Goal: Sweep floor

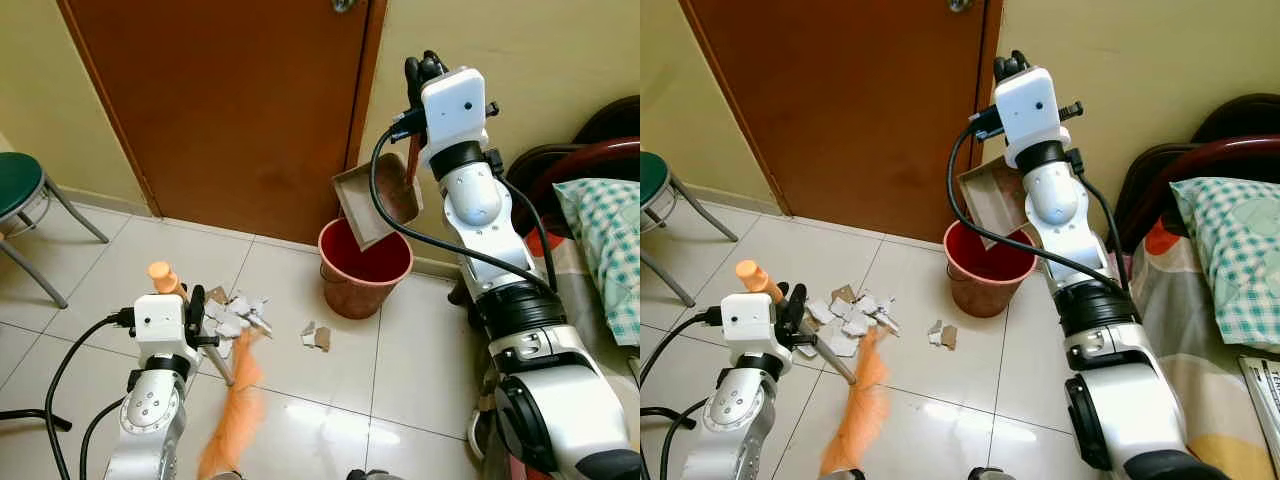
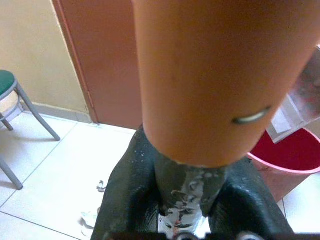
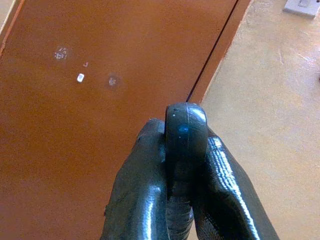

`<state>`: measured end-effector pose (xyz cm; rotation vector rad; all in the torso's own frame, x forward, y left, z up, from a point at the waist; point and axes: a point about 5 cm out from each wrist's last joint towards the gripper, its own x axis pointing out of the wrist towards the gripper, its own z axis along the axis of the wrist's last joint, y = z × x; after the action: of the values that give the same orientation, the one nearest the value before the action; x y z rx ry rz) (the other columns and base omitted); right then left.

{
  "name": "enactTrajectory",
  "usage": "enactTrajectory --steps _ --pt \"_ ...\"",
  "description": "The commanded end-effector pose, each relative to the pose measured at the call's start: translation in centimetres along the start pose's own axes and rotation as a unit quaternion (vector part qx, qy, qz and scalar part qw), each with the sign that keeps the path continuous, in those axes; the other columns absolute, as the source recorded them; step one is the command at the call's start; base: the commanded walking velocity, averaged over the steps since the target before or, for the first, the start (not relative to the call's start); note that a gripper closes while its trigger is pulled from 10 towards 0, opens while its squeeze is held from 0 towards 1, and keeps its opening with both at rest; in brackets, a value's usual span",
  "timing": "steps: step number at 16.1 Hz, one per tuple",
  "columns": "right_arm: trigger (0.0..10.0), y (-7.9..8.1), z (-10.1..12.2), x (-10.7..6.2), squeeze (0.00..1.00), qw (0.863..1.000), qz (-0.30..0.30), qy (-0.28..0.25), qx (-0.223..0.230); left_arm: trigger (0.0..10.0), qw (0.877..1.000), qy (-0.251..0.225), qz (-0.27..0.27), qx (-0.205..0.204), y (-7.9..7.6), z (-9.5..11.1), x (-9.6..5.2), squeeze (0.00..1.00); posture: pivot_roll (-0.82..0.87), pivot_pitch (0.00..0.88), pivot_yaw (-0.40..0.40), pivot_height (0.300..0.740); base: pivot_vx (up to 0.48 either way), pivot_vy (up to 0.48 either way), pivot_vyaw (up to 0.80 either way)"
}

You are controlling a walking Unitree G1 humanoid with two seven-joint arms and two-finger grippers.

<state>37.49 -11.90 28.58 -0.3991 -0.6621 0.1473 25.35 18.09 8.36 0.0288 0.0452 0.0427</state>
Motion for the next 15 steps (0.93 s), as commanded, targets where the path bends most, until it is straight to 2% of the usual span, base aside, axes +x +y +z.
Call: enactTrajectory --steps 1,5,8,9,10,12,15 --pt "10.0 -1.1 3.1 0.9 0.00 0.997 -0.015 -0.077 -0.002 10.0 1.000 0.025 -0.007 -0.004 -0.2 -0.8 -0.2 0.00 0.06 0.141 -0.039 0.740 0.000 0.000 0.00" --pt "10.0 -1.7 6.6 2.0 0.00 0.988 -0.045 -0.135 0.057 10.0 1.000 0.019 -0.008 -0.004 -0.3 -0.6 -0.1 0.00 0.06 0.137 -0.037 0.740 0.000 0.000 0.00" --pt "10.0 -1.6 7.6 2.4 0.00 0.984 -0.048 -0.146 0.092 10.0 1.000 0.017 -0.008 -0.002 -0.3 -0.5 0.0 0.00 0.06 0.136 -0.036 0.740 0.000 0.000 0.00" --pt "10.0 -1.3 7.9 2.5 0.00 0.981 -0.047 -0.144 0.125 10.0 1.000 0.015 -0.007 -0.001 -0.2 -0.5 0.0 0.00 0.06 0.135 -0.036 0.740 0.000 0.000 0.00" --pt "10.0 -1.3 7.9 2.5 0.00 0.981 -0.047 -0.144 0.125 10.0 1.000 0.015 -0.007 -0.001 -0.2 -0.5 0.0 0.00 0.06 0.135 -0.036 0.740 0.000 0.000 0.00" --pt "10.0 -0.7 7.3 2.4 0.00 0.971 -0.043 -0.112 0.207 10.0 1.000 0.013 -0.005 0.002 -0.2 -0.4 0.0 0.00 0.06 0.135 -0.036 0.740 0.000 0.000 0.00" --pt "10.0 0.0 6.2 1.8 0.00 0.965 -0.041 -0.077 0.247 10.0 1.000 0.014 -0.001 0.007 0.1 -0.5 -0.2 0.00 0.07 0.134 -0.037 0.740 0.000 0.000 0.00"
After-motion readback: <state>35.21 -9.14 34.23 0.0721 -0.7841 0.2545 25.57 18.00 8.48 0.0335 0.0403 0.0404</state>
